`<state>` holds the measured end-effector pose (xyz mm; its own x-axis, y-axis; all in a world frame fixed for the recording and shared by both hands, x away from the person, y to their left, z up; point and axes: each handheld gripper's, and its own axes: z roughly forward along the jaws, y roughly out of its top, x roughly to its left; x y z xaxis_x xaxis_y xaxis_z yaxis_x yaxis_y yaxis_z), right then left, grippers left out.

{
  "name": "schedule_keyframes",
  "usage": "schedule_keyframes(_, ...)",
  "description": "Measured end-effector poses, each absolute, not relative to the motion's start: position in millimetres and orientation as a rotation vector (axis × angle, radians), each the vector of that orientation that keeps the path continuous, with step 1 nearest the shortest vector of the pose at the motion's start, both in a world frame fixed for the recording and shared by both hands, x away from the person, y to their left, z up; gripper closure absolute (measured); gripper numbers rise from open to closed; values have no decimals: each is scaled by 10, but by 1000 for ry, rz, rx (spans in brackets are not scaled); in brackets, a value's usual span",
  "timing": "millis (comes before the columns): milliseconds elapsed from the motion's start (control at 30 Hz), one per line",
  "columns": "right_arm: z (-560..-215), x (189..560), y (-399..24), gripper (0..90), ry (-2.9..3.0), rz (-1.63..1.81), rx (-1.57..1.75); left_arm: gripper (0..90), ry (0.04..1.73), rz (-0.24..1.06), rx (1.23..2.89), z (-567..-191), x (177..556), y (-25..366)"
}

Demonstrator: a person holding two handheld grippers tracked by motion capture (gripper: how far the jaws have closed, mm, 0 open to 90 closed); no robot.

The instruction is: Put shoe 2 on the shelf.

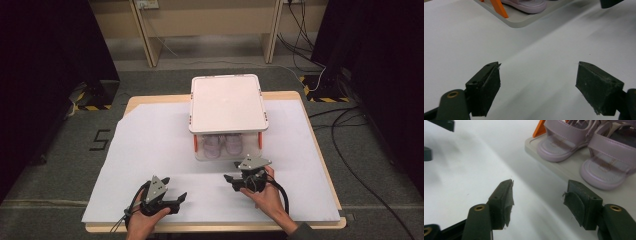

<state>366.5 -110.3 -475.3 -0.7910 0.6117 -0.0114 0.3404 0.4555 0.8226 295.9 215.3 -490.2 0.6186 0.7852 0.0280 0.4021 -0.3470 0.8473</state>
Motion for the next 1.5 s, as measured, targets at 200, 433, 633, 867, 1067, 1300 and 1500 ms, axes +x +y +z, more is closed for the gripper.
schedule_keyframes(200, -4704, 3524, -1316, 347, 2397, 1283, 848, 191, 935, 555, 1973, -4903, 2958, 2141)
schedule_keyframes(433, -4679, 3446, -1541, 322, 2375, 1309, 916, 191, 936, 556, 1975, -4902, 2956, 2146)
schedule_keyframes(633, -4683, 3400, -1697, 310, 2357, 1317, 948, 191, 935, 556, 1974, -4904, 2956, 2140)
schedule_keyframes(867, -4713, 3328, -1818, 290, 2359, 1317, 978, 191, 935, 554, 1979, -4908, 2959, 2139)
schedule_keyframes(1067, -4731, 3251, -1911, 241, 2356, 1325, 1015, 191, 937, 555, 1980, -4909, 2960, 2138)
schedule_keyframes(1300, -4750, 3161, -2018, 210, 2362, 1315, 1059, 191, 935, 553, 1982, -4912, 2957, 2129)
schedule_keyframes(1500, -4758, 3086, -2095, 201, 2358, 1309, 1067, 190, 932, 552, 1984, -4917, 2960, 2125)
